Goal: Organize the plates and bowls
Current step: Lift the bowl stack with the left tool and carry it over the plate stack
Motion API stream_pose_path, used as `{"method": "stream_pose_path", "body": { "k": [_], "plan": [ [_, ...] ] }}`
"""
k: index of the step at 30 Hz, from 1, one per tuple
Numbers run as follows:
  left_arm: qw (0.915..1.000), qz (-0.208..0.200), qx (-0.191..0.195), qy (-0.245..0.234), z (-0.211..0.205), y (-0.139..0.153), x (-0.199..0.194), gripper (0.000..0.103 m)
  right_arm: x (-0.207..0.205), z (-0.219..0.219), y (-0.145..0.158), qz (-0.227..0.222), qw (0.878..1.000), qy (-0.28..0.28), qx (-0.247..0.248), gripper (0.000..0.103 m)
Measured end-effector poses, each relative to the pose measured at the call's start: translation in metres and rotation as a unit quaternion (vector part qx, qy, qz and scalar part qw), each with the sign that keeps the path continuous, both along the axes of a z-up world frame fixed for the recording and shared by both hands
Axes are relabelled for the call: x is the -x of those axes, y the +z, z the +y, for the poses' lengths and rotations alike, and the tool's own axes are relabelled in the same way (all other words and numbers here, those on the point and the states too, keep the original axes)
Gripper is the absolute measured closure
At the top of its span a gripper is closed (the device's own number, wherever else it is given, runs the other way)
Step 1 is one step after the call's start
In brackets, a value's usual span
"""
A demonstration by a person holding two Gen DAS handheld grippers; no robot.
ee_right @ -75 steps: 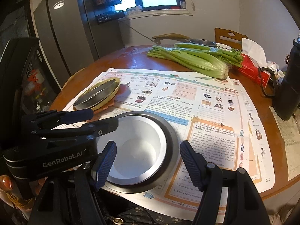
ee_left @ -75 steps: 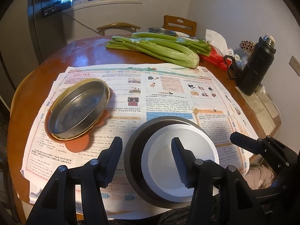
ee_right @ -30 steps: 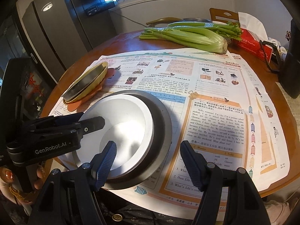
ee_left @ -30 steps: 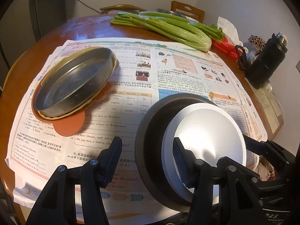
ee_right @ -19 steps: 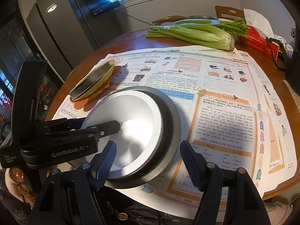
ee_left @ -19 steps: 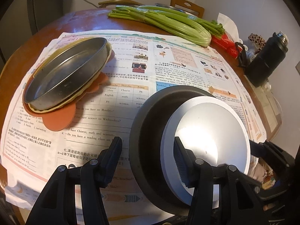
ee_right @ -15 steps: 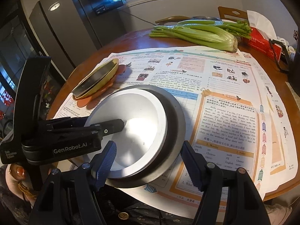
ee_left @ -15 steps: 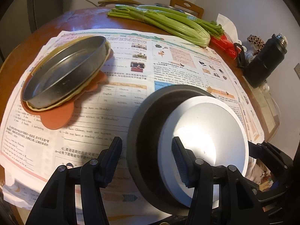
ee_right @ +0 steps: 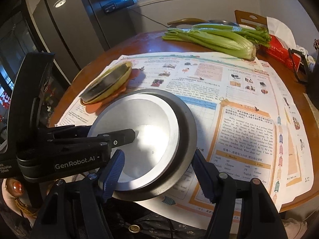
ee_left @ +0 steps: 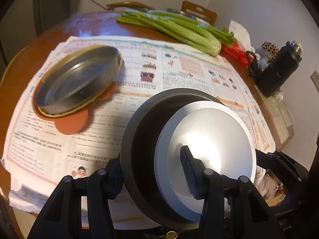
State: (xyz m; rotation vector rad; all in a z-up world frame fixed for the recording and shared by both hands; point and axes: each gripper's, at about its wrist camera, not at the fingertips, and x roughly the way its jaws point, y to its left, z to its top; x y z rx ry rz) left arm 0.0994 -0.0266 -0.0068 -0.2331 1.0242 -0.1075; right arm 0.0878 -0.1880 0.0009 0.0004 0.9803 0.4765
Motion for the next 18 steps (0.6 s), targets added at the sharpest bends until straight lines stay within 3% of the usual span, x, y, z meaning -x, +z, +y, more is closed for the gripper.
{"method": "stream_pose_path", "body": {
  "k": [18],
  "plan": [
    [0.9954,-0.083,0.025,0.042,0.067,0.065,0.010,0.050,-0.008,0.063,0.070,-0.075,0.996,0.045,0.030,0.034]
  ]
}}
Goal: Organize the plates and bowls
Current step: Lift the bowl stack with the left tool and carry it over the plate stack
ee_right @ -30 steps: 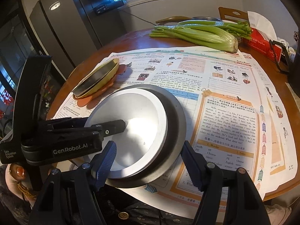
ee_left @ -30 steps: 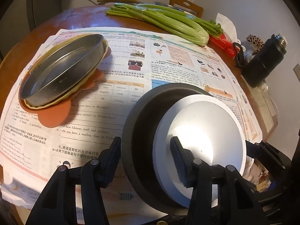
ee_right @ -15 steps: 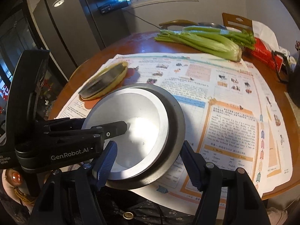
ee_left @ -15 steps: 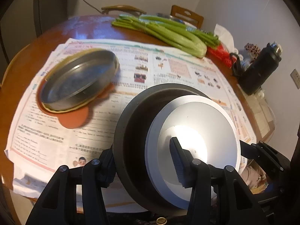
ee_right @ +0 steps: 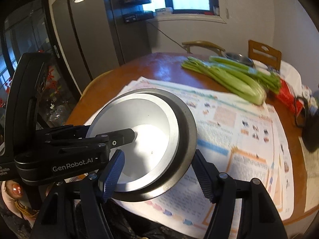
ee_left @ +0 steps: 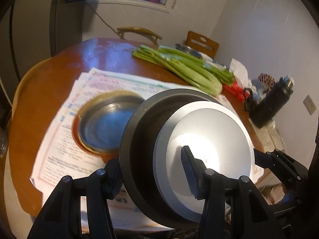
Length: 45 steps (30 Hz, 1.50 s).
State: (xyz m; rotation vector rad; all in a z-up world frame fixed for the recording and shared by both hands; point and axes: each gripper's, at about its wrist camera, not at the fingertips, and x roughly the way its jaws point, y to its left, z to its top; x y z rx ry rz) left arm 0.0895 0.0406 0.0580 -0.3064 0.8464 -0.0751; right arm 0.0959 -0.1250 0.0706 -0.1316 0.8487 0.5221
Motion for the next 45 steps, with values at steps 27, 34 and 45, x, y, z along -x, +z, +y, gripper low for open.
{"method": "stream_pose_path", "body": {
  "k": [27,34,45],
  "plan": [
    [0.9985,0.033,0.026,0.035,0.106,-0.057,-0.079,0.048,-0.102,0.105,-0.052,0.053,0.997,0.038,0.035,0.034],
    [0.9984,0.037,0.029,0.032,0.110,-0.065,-0.085,0.046,-0.105,0.110,-0.060,0.051,0.997,0.033,0.041,0.034],
    [0.9980,0.030,-0.005,0.056,0.121,-0.065,-0.082,0.046,-0.101,0.115,-0.056,0.019,0.998,0.018,0.062,0.034]
  ]
}}
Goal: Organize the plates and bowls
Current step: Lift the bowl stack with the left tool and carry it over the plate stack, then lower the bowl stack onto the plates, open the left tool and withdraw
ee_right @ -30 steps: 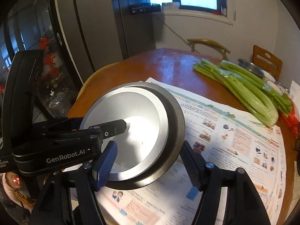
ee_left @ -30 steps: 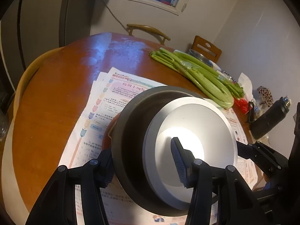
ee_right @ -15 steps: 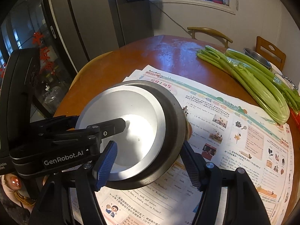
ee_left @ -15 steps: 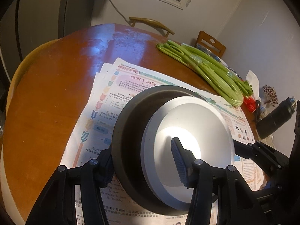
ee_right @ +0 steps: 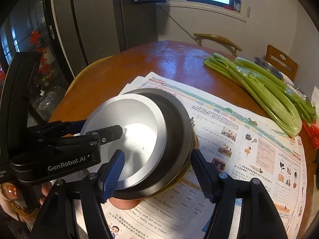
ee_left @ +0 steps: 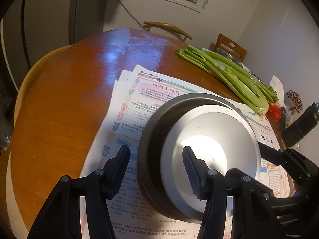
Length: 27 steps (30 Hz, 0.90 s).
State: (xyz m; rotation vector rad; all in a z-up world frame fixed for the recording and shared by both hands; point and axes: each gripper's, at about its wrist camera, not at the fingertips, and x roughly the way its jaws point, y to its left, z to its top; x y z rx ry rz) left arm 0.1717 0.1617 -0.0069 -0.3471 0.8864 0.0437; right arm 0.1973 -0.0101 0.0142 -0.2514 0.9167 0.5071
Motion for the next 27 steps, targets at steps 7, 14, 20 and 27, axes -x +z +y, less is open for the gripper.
{"method": "stream_pose_path", "body": {
  "k": [7,14,20,27],
  "plan": [
    [0.9997,-0.017,-0.006,0.017,0.006,0.011,0.015,0.045,0.002,-0.011,0.008,-0.016,1.000,-0.016,-0.005,0.034],
    [0.9975,-0.042,-0.037,0.042,-0.007,0.025,0.051,0.044,0.026,-0.031,0.029,-0.056,0.997,-0.017,-0.043,0.034],
    [0.9966,-0.050,-0.056,0.033,-0.034,0.030,0.090,0.043,0.061,-0.057,0.038,-0.081,0.993,-0.034,-0.078,0.034],
    [0.9961,-0.052,-0.066,0.026,-0.068,0.028,0.141,0.043,0.108,-0.089,0.026,-0.067,0.993,-0.054,-0.080,0.034]
  ]
}}
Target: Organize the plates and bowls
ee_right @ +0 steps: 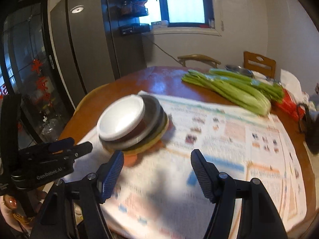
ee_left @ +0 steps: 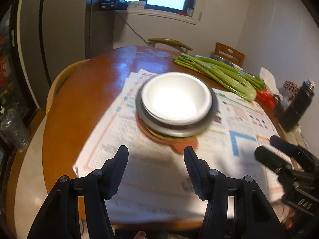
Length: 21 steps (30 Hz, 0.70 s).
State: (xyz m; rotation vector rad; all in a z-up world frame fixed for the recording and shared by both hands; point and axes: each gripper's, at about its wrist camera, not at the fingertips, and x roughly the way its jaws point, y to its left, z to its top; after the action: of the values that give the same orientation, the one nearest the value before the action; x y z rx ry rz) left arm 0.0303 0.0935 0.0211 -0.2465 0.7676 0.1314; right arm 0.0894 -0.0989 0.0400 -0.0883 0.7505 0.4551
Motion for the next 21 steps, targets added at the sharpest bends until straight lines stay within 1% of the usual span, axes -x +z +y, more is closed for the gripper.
{"method": "stream_pose_path", "body": {
  "k": [2,4,5,7,11,15,21],
  "plan": [
    [1.0000,-0.002,0.004,0.006,-0.006,-0.001,0.011,0.043,0.013,-0.005,-0.004,0.005,1.000,0.002,0.009,0.034],
    [0.9999,-0.003,0.015,0.003,-0.011,-0.003,0.019,0.043,0.027,-0.009,-0.006,0.002,1.000,-0.003,0.020,0.034],
    [0.9999,0.004,0.014,0.005,-0.014,-0.007,0.023,0.043,0.033,-0.011,-0.007,0.001,1.000,-0.002,0.026,0.034],
    [0.9999,0.010,0.013,0.001,-0.019,-0.012,0.030,0.043,0.048,-0.020,-0.006,-0.008,1.000,-0.014,0.021,0.034],
    [0.9997,0.023,0.005,-0.002,-0.028,-0.020,0.038,0.043,0.064,-0.026,-0.008,-0.009,0.999,-0.015,0.032,0.034],
    [0.9994,0.034,-0.004,-0.003,-0.034,-0.025,0.043,0.043,0.067,-0.028,-0.011,0.004,1.000,-0.017,0.015,0.034],
    [0.9991,0.036,-0.020,-0.003,-0.037,-0.025,0.051,0.043,0.077,-0.031,-0.015,0.006,1.000,-0.020,0.001,0.034]
  ]
}}
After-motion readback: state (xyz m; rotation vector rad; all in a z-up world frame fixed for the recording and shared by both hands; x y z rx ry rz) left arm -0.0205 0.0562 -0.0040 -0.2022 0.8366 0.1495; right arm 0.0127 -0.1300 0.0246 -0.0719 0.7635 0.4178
